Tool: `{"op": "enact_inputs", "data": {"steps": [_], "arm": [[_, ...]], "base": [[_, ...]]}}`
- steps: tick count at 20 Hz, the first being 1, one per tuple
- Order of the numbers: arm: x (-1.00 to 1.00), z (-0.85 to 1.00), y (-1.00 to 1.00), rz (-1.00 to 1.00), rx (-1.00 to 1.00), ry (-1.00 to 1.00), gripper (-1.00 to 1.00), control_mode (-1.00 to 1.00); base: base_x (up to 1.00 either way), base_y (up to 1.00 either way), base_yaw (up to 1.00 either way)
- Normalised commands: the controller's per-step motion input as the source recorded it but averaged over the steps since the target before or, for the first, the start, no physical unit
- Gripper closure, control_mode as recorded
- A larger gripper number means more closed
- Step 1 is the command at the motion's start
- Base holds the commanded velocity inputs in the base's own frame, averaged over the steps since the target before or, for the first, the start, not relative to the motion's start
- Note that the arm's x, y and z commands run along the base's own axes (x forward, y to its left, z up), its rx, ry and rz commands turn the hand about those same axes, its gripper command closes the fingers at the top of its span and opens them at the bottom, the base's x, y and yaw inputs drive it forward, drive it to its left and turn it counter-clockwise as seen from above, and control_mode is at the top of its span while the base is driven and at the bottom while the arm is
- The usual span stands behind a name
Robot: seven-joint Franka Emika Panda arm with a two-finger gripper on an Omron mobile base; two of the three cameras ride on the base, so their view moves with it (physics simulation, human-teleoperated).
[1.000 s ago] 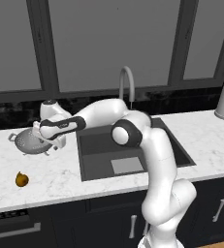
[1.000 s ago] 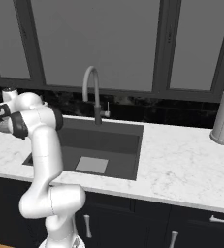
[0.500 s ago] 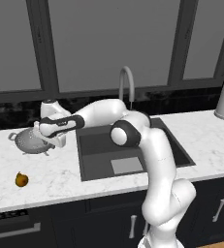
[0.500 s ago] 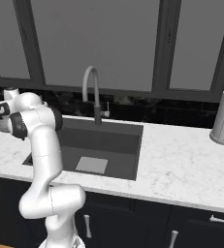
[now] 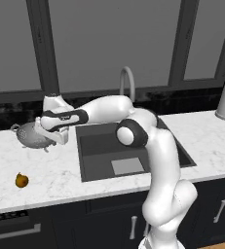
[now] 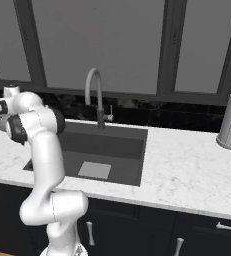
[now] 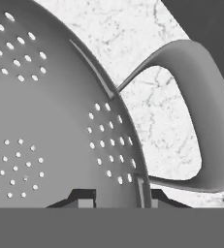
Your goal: Put the colander in the sink, put the pear in the colander, and turn on the sink faucet and pour water over the colander.
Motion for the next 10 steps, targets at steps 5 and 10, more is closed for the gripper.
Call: {"op": "enact_inputs", "data": {"steps": [5, 10], "arm": [[-0.57, 0.53, -0.32, 0.0, 0.01, 0.0, 1.0, -1.0], [-0.71, 0.4, -0.34, 0.0, 0.0, 0.0, 1.0, -1.0]], "base": [[0.0, 0.0, 0.0], [0.0, 0.0, 0.0]]}}
